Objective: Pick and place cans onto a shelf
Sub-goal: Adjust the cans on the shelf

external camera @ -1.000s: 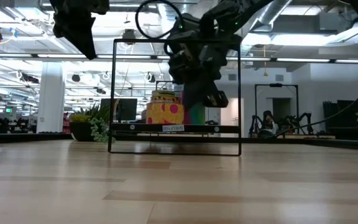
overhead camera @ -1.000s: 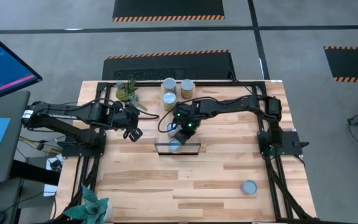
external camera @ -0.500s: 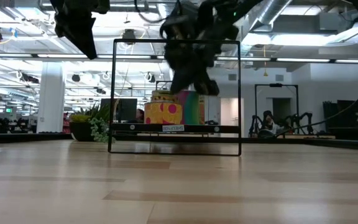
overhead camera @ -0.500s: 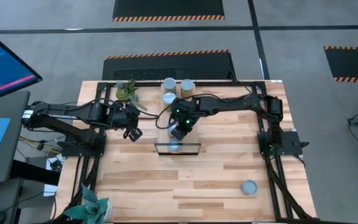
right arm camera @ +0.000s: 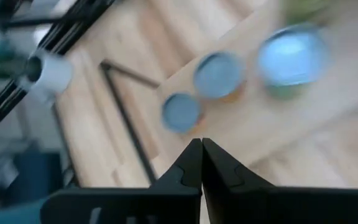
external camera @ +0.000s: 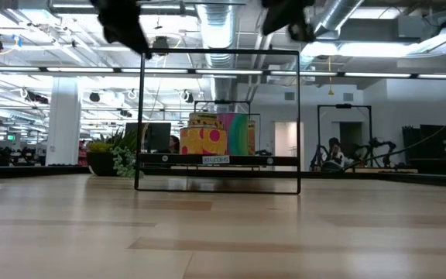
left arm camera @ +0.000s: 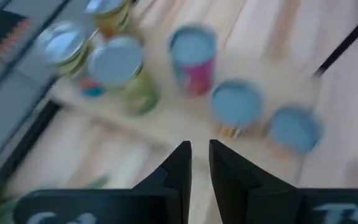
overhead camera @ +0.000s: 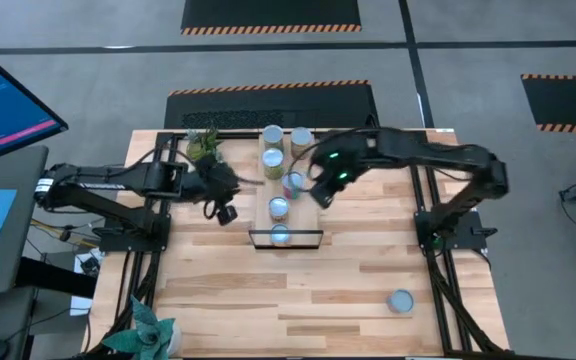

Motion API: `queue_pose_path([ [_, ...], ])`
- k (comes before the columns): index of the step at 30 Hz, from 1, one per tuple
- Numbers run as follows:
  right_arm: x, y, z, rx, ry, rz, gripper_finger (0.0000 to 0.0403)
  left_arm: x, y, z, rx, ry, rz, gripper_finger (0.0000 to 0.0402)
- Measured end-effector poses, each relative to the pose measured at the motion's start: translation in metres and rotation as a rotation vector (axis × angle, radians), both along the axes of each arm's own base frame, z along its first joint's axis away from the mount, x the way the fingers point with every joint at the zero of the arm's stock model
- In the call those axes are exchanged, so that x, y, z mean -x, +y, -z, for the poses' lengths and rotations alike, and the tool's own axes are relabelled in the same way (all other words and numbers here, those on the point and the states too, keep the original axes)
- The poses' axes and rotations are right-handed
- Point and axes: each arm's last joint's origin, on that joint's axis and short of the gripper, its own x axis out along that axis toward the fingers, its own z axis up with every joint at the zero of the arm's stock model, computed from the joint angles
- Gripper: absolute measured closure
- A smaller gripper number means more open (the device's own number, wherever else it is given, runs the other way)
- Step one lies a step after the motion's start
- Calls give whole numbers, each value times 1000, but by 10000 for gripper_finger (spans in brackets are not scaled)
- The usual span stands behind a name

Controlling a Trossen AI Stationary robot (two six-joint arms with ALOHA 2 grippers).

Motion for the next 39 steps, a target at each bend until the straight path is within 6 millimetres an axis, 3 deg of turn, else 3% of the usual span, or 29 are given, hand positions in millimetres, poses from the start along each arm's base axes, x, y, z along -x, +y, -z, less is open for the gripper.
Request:
queue_pose_path([
  [3, 31, 6, -23, 78, -20, 101, 381, -16, 7, -3, 138, -129, 25, 356],
  [6, 62, 13, -39, 132, -21, 194, 384, -35, 13, 2, 343, -240, -65, 356],
  [13, 133, 25, -56, 281, 69, 391, 385, -55, 16, 24, 683, -163, -232, 356],
  [19, 185, 32, -59, 357, 160, 426, 380, -76, 21, 23, 746, -161, -276, 356],
  [30, 246, 35, -72, 404, -8, 290, 385, -122, 19, 58, 904, 70, -397, 356],
  [36, 283, 32, -75, 392, -109, 296, 382, -143, 8, 62, 926, 167, -380, 356],
  [39, 294, 32, -75, 376, -143, 295, 385, -142, 9, 60, 921, 189, -397, 356],
])
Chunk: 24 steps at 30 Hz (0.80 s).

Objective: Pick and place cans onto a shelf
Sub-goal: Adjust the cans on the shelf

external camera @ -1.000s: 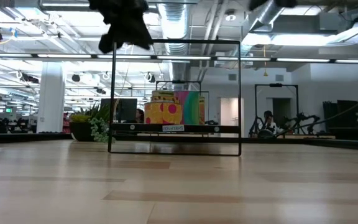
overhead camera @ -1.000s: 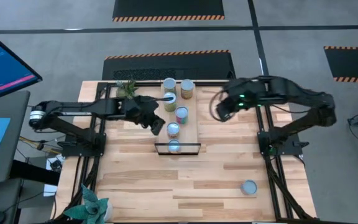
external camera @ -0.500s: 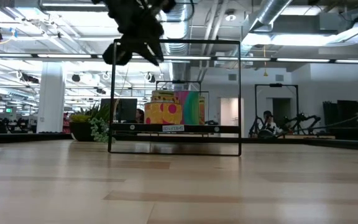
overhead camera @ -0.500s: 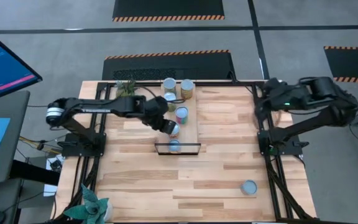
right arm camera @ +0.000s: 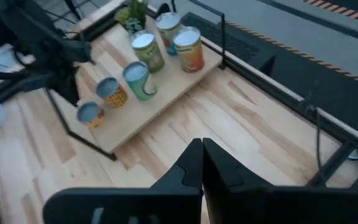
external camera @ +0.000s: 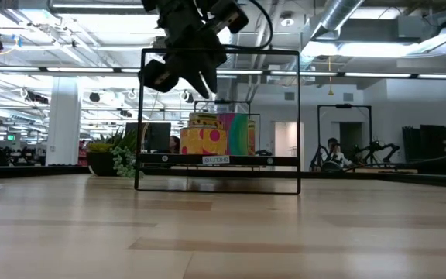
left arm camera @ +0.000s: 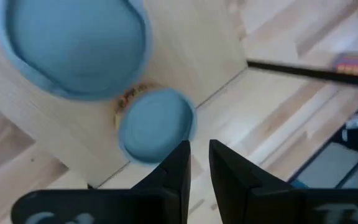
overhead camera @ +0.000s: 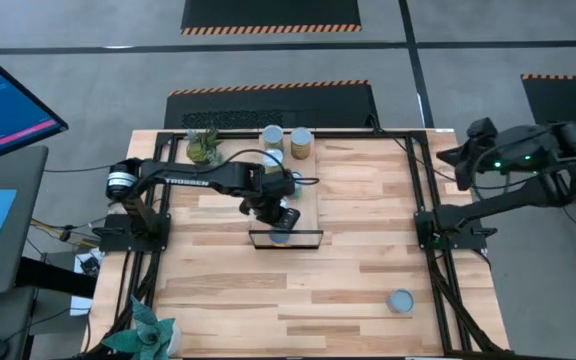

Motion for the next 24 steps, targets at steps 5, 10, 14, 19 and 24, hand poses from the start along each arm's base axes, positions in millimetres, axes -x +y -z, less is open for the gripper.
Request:
queue_pose_path([
  [5, 8, 0, 0, -3, -15, -29, 386, 8, 0, 3, 15, 99, -43, 356],
  [10, 8, 0, 0, 21, -2, -57, 380, 6, -2, 11, 41, 147, -97, 356],
  [14, 8, 0, 0, 52, 17, -86, 382, 2, -2, 14, 76, 153, -171, 356],
  [19, 8, 0, 0, 97, 40, -130, 387, -4, -1, 15, 99, 128, -260, 356],
  [24, 8, 0, 1, 126, 56, -160, 383, -9, -1, 28, 91, 170, -293, 356],
])
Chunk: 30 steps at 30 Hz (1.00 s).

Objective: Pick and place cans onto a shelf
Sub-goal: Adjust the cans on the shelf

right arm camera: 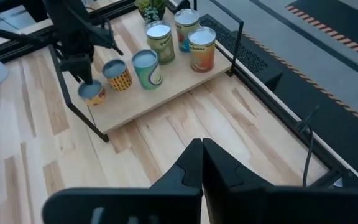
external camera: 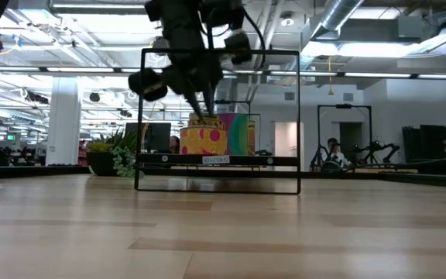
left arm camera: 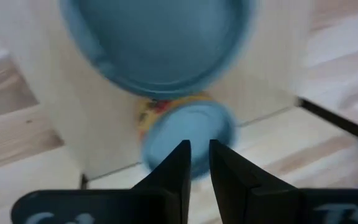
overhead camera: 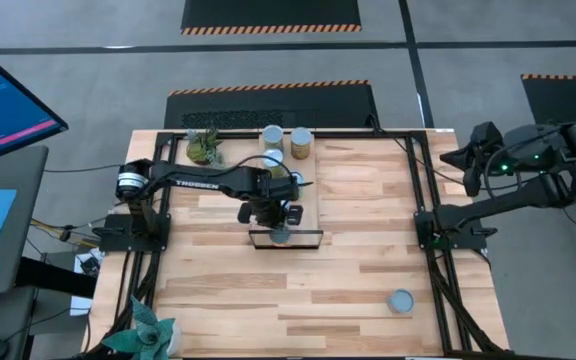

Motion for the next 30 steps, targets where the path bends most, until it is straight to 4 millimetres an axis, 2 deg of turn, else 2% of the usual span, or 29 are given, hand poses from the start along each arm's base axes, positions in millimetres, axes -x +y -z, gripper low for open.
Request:
queue_pose_path([
  [5, 0, 0, 0, 15, 9, -20, 381, -7, -2, 14, 3, 20, -3, 356],
  [30, 0, 1, 0, 22, 28, -89, 382, 5, -2, 17, -9, 151, -27, 356],
])
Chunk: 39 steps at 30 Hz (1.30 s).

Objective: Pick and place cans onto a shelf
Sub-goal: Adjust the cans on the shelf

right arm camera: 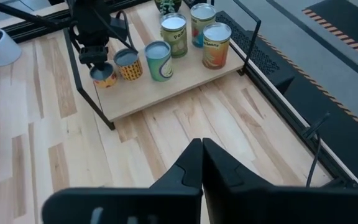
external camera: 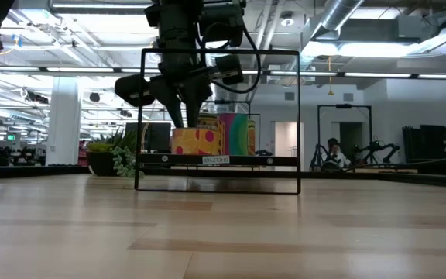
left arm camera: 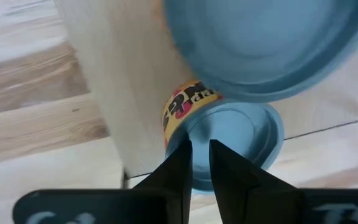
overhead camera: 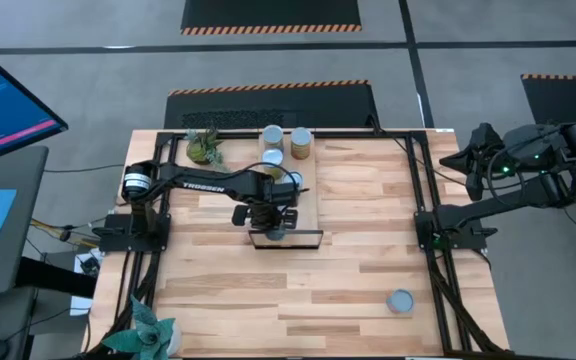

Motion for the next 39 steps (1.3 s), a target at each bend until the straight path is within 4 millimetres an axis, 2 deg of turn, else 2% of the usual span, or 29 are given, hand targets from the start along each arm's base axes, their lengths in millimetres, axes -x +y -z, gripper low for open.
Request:
queue_pose_path([
  [9, 0, 0, 0, 1, 0, -1, 381, 4, 0, 0, -13, 37, 4, 356],
  [16, 2, 0, 0, 9, -2, -7, 381, 9, 0, -8, -18, 39, 6, 356],
  [19, 3, 0, 0, 11, -5, -9, 377, 9, 0, -21, -31, 6, 25, 356],
  [22, 5, 0, 0, 10, -11, -8, 377, 3, 2, -45, -80, -76, 64, 356],
  [27, 6, 0, 0, 12, -13, -9, 382, -6, 21, -80, -260, -203, 97, 356],
  [33, 6, -1, 0, 18, -11, -12, 380, -4, 54, -79, -294, -220, 61, 356],
  [39, 6, -1, 0, 19, -11, -12, 378, -2, 59, -78, -291, -211, 85, 356],
])
